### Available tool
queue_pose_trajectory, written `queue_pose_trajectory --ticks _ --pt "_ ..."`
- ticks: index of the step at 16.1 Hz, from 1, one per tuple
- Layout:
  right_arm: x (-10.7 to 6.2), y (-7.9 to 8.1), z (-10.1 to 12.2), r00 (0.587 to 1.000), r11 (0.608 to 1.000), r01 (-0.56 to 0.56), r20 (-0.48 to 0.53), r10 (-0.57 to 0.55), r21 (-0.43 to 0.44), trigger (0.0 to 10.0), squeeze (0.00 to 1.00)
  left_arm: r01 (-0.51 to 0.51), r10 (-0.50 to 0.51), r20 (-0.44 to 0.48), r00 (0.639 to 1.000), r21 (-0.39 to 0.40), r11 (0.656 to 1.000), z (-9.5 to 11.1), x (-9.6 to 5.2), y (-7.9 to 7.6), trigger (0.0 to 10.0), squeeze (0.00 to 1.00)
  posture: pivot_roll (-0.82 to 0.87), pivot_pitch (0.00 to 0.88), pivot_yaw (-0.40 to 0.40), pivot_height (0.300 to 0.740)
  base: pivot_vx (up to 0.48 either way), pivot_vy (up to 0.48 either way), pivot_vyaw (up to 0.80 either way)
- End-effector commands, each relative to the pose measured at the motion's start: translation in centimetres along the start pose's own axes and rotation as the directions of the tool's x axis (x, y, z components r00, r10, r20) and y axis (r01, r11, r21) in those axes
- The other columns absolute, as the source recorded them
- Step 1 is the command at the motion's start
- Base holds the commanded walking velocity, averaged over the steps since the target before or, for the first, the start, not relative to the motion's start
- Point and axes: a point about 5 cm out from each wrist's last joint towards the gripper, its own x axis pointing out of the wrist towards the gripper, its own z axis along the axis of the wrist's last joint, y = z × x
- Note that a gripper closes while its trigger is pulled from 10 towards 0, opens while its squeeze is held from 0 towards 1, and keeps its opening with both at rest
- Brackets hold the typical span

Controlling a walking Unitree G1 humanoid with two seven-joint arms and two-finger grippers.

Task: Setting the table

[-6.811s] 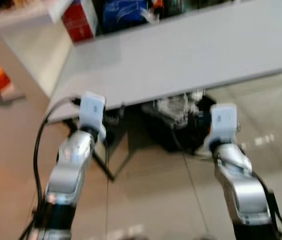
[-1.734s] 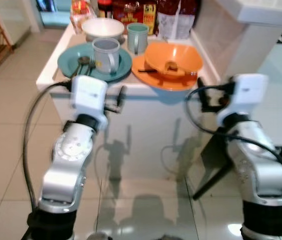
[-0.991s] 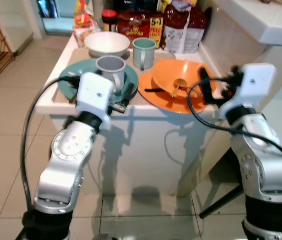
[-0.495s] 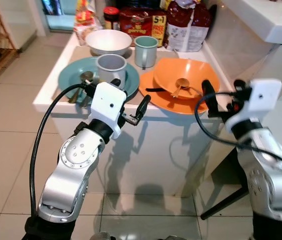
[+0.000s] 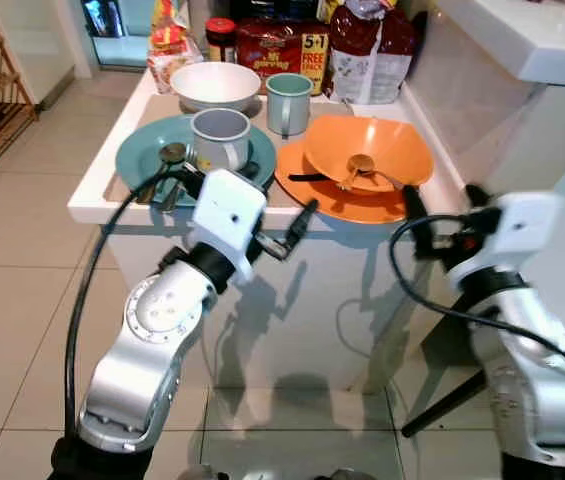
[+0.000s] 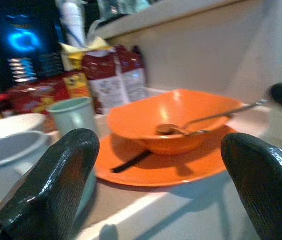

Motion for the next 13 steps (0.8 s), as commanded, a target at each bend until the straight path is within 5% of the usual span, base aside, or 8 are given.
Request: queue_pose_trajectory --ticks 1,2,3,4,13 --pt "0.5 0.4 -0.1 0.999 0.999 -0.041 0.031 0.041 -0.012 10.0 1.00 0.067 -0.067 -0.002 0.998 -0.025 0.997 0.0 -0.2 -1.0 10.0 0.00 0.04 0.063 -0.052 0.740 0.000 0.000 0.00" --pt "1.0 1.0 -0.6 0.996 0.996 -0.082 0.032 0.083 -0.043 10.0 0.65 0.078 -0.079 -0.011 0.997 -0.038 0.996 -0.2 -0.3 -1.2 10.0 0.00 0.05 0.064 -0.050 0.740 0.000 0.000 0.00" --pt "1.2 1.2 -0.7 0.995 0.994 -0.092 0.030 0.094 -0.051 10.0 0.19 0.082 -0.082 -0.014 0.997 -0.035 0.996 -0.3 -0.3 -1.3 10.0 0.00 0.05 0.063 -0.053 0.740 0.000 0.000 0.00" --pt "1.6 1.3 -0.9 0.995 0.995 -0.085 0.040 0.088 -0.057 10.0 0.00 0.087 -0.087 -0.015 0.996 -0.029 0.996 -0.3 -0.2 -1.3 10.0 0.00 0.06 0.064 -0.054 0.740 0.000 0.000 0.00" --pt "3.2 0.6 -2.0 0.989 1.000 0.008 0.149 -0.004 -0.026 10.0 0.00 0.175 -0.176 -0.016 0.984 -0.053 0.983 -0.3 -0.8 -2.1 10.0 0.00 0.08 0.049 -0.051 0.740 0.000 0.000 0.00"
